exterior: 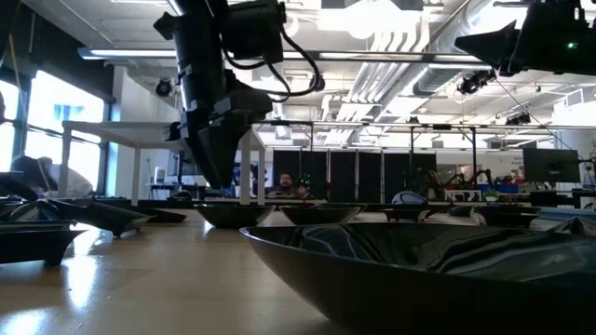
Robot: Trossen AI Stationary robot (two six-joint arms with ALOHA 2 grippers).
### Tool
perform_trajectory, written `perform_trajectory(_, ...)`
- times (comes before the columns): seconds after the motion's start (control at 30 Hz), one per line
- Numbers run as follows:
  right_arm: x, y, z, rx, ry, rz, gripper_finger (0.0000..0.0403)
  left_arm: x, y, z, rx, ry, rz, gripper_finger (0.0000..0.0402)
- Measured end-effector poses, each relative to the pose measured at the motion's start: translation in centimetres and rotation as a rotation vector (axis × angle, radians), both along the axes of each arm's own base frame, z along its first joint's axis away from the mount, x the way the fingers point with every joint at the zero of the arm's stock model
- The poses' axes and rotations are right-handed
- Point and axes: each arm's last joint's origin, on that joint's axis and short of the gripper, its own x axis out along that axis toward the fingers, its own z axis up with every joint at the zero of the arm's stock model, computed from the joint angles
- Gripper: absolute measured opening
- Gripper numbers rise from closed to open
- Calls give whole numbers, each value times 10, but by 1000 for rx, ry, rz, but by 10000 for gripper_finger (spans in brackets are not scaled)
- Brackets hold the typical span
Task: Pick & Place Mini shaped plates
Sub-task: Put the black leaf shaped plate on the shelf
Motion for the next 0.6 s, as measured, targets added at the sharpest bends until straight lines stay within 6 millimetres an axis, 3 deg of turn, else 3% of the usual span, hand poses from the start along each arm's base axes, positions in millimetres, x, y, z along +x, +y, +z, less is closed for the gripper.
perform_trajectory(0.43, 0, 1, 0, -12, 0, 32, 0, 12, -2, -26, -39, 32, -40, 108)
perform_trajectory(0.6, 0, 1, 0, -12, -2, 31, 0, 11, -2, -26, -44, 46, -41, 108)
